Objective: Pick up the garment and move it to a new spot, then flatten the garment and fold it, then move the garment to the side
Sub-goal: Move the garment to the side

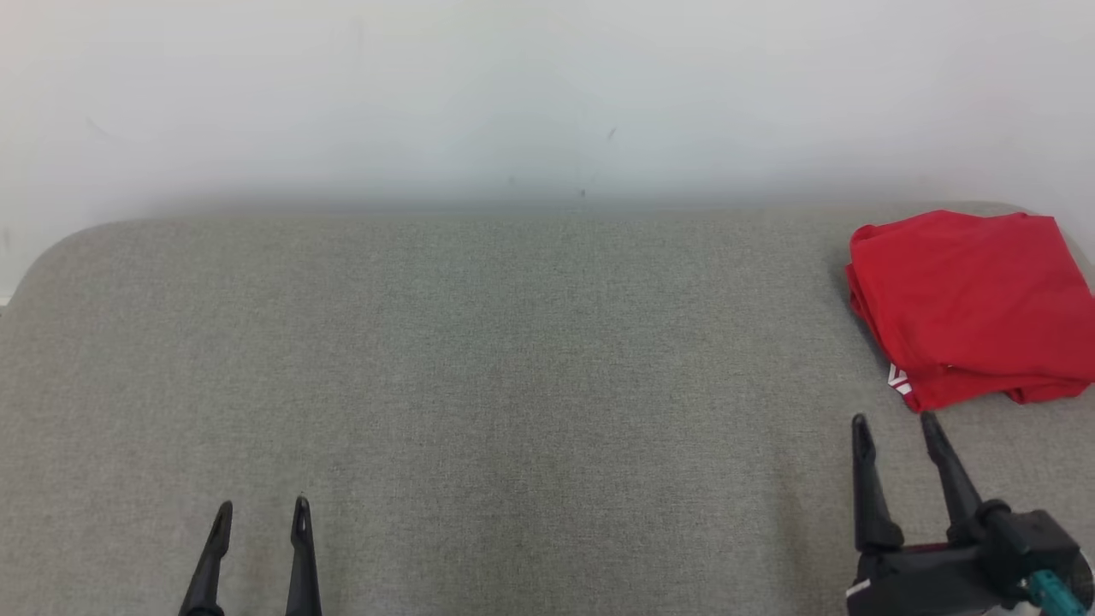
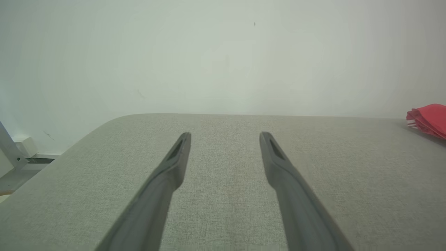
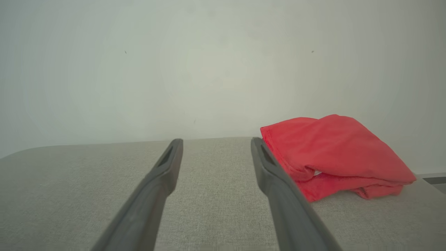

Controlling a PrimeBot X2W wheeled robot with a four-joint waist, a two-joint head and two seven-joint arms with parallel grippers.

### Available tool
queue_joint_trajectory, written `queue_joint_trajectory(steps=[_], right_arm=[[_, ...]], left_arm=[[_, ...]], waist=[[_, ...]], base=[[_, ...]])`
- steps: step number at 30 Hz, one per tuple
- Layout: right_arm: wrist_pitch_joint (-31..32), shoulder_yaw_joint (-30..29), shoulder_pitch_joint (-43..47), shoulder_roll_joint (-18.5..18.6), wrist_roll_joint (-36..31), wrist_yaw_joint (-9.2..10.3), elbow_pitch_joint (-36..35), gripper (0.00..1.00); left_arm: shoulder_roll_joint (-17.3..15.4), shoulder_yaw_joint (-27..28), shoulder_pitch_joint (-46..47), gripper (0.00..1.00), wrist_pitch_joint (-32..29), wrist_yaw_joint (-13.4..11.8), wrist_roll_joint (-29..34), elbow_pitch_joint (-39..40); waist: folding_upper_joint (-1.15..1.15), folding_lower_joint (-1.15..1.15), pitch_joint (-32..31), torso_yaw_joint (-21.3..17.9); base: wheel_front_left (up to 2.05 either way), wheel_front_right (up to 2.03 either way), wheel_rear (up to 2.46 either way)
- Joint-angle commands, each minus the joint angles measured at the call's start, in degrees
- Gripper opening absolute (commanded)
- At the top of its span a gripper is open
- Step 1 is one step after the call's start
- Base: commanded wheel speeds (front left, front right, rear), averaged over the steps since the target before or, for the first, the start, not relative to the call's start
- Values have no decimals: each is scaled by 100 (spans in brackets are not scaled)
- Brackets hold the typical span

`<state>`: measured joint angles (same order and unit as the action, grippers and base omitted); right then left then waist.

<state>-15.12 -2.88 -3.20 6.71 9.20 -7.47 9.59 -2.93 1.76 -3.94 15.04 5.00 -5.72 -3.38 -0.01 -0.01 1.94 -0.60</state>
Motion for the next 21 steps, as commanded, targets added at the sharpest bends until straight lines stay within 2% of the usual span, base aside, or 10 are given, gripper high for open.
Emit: queue_joint_trajectory(steps=[1, 8, 21], right_arm=[[4, 52, 208, -85, -122, -2, -121, 100], [3, 3, 654, -288, -335, -2, -260, 100], [3, -21, 857, -386, -317, -2, -221, 100]], left_arm=[[7, -41, -109, 100, 14, -35, -27, -63], [3, -146, -197, 100, 14, -140, 167, -174], [4, -141, -285, 100, 14, -9, -185, -230]], waist=[[1, 1, -43, -48], [1, 1, -138, -85], [1, 1, -264, -67]], base=[[0, 0, 0], [0, 0, 0], [0, 0, 0]])
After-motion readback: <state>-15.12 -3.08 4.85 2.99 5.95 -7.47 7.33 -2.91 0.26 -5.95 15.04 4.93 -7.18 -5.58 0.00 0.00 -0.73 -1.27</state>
